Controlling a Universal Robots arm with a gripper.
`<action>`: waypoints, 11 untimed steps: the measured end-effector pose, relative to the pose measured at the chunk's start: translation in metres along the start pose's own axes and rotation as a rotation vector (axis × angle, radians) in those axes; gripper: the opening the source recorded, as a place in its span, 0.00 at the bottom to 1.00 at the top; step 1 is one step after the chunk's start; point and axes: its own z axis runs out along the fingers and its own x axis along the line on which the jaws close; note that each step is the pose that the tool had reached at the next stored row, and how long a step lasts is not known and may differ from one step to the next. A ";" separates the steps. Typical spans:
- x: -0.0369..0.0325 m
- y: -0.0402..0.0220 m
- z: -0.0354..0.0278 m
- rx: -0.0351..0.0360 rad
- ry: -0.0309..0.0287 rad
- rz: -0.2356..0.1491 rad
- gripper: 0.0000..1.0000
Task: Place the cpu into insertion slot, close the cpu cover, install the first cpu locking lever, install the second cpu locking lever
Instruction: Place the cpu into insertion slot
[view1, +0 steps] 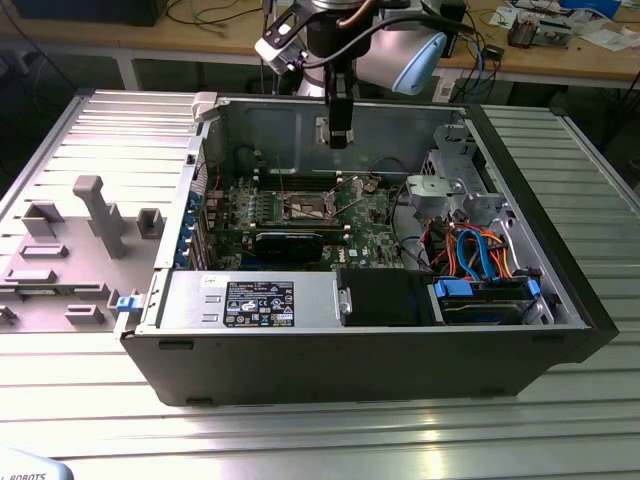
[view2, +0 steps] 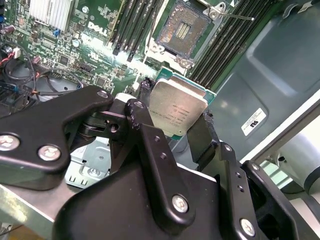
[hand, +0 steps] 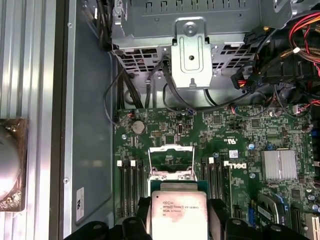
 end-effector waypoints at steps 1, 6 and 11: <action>0.0000 -0.0001 0.0010 0.0000 0.0000 0.000 0.54; -0.0001 -0.0004 0.0044 0.0000 0.0000 0.000 0.54; -0.0001 -0.0007 0.0078 0.0000 0.0000 0.000 0.54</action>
